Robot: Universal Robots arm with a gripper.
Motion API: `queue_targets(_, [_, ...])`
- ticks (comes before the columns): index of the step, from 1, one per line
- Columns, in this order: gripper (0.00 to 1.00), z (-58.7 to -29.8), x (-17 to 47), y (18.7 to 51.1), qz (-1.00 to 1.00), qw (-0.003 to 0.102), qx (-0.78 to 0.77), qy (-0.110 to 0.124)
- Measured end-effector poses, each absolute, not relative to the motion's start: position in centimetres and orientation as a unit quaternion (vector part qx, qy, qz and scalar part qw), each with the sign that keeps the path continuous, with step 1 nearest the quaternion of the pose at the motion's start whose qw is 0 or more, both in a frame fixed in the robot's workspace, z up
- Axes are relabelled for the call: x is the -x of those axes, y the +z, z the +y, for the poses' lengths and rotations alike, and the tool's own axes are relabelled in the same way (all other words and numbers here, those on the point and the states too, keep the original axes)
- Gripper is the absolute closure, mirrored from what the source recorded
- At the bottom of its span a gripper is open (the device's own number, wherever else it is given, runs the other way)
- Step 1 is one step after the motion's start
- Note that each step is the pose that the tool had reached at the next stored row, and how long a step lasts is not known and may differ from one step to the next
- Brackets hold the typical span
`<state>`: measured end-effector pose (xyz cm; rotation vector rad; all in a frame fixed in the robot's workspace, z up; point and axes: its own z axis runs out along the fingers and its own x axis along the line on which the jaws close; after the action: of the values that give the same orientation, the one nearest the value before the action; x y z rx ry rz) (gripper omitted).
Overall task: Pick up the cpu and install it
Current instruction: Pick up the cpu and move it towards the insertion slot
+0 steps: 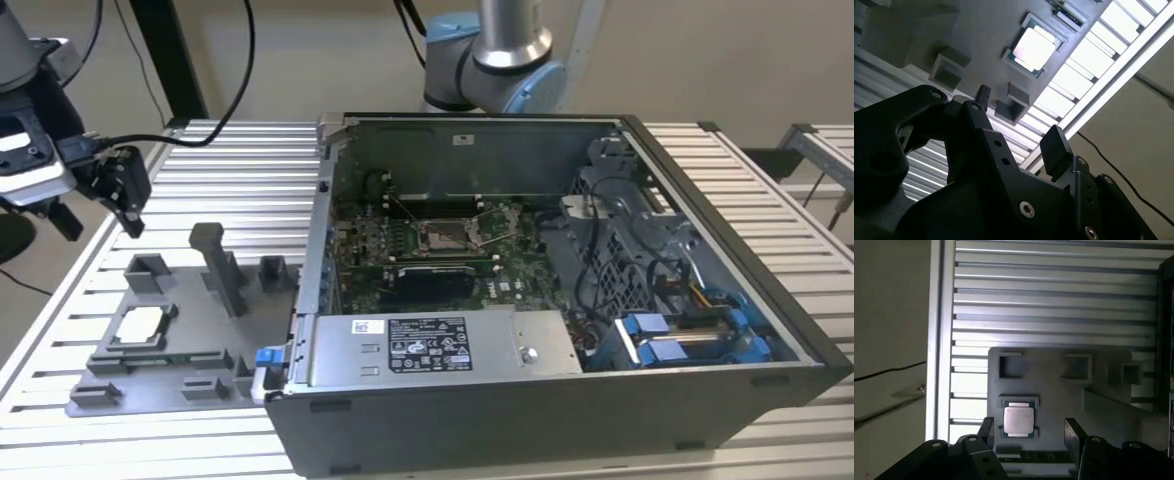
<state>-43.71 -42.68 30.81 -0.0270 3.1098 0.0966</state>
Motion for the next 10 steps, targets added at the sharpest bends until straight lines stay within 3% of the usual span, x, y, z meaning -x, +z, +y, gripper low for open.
queue_targets(10, [0.00, -42.7, 43.7, 29.5, 0.999, 0.011, 0.009, 0.031])
